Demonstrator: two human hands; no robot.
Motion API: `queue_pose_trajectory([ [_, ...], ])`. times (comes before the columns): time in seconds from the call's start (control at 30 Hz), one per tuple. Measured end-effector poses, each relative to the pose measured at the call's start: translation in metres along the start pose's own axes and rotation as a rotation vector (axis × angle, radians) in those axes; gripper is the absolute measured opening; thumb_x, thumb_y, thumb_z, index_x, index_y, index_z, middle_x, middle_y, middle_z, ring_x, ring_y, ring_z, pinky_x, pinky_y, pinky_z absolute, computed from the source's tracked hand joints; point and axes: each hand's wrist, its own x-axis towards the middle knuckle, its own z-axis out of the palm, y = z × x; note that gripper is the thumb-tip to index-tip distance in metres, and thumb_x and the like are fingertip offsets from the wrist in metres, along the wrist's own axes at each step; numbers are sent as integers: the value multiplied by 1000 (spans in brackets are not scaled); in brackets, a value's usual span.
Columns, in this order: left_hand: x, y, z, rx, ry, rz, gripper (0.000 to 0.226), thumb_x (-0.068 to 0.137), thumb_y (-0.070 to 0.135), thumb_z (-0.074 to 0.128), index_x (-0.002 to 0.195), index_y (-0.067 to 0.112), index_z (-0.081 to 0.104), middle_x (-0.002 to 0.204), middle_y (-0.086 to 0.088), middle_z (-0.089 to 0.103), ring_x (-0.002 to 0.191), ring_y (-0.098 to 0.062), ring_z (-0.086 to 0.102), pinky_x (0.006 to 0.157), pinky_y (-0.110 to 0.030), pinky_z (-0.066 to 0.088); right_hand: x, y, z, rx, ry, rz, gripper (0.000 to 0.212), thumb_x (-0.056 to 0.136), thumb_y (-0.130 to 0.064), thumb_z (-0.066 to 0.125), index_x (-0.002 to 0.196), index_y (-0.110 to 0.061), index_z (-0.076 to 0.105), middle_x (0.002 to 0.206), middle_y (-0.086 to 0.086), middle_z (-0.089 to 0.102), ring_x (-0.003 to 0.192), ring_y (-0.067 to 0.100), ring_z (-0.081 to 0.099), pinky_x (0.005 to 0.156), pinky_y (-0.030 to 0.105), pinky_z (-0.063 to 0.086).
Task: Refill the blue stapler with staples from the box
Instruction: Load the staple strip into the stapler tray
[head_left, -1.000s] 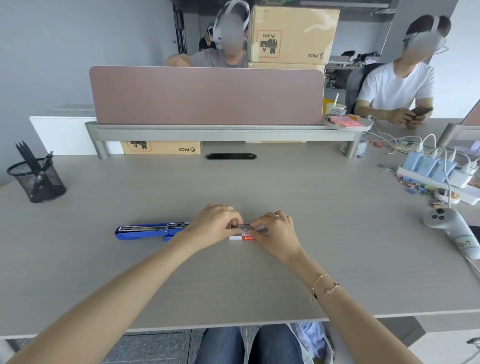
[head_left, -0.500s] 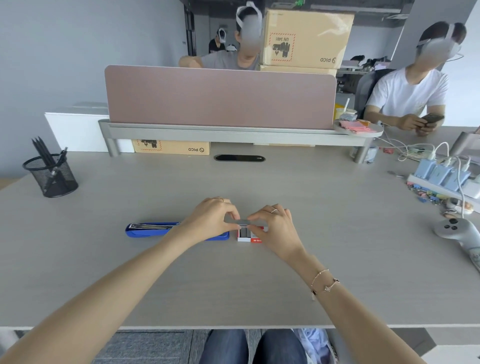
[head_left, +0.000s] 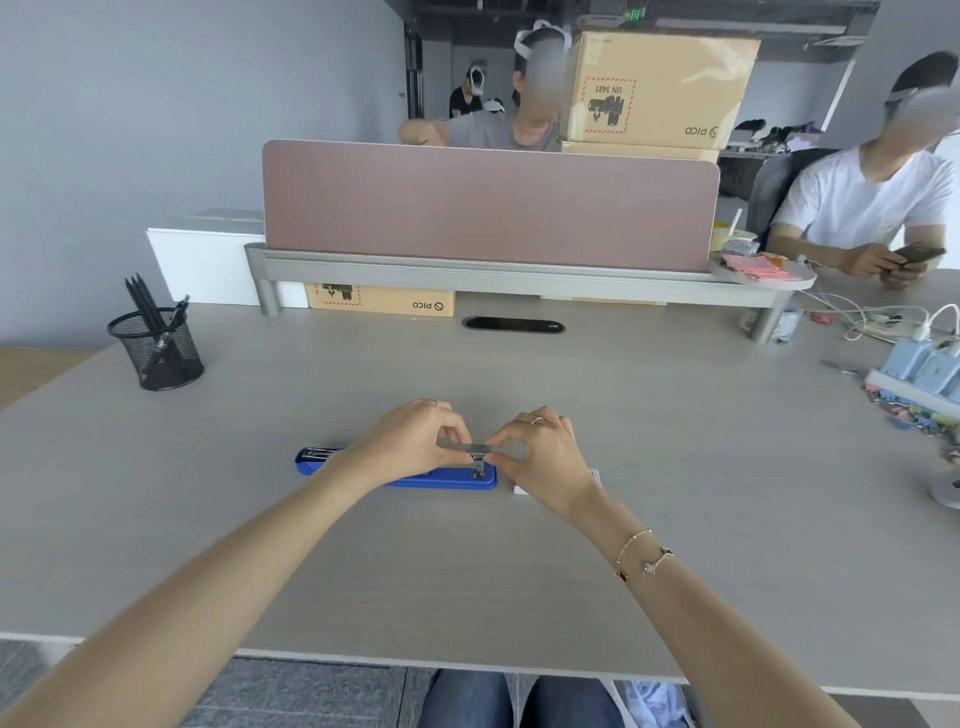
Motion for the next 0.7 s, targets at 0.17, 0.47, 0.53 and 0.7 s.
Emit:
queue_pose_trajectory([
  [0.17,0,-10,-2,11,-12,-24,14,75,41,77,82,31,71,85,10,63,84,-6,58,62,-20,39,6,-5,5,20,-47,30,13,81,-32,65,92,-27,70,98,-7,68,106,17,44,83,24,22],
  [0.47,2,-13,1,20,-65,-34,12,75,39,76,82,31,70,85,10,61,83,-7,56,63,-23,40,9,-8,4,34,-109,89,14,78,-33,67,89,-25,71,100,-4,67,107,17,42,82,25,20],
  [0.53,5,-14,2,14,-71,-41,14,74,40,77,81,30,70,82,11,61,81,-9,57,63,-25,42,8,-8,5,53,-115,111,13,78,-32,66,88,-25,71,99,-4,68,107,17,42,82,25,20],
  [0.7,9,-16,0,-71,-95,-79,18,69,41,80,80,29,72,73,13,62,72,-8,59,67,-32,49,8,-8,3,148,-161,169,9,80,-29,64,86,-25,69,94,-10,71,106,18,43,84,28,24],
])
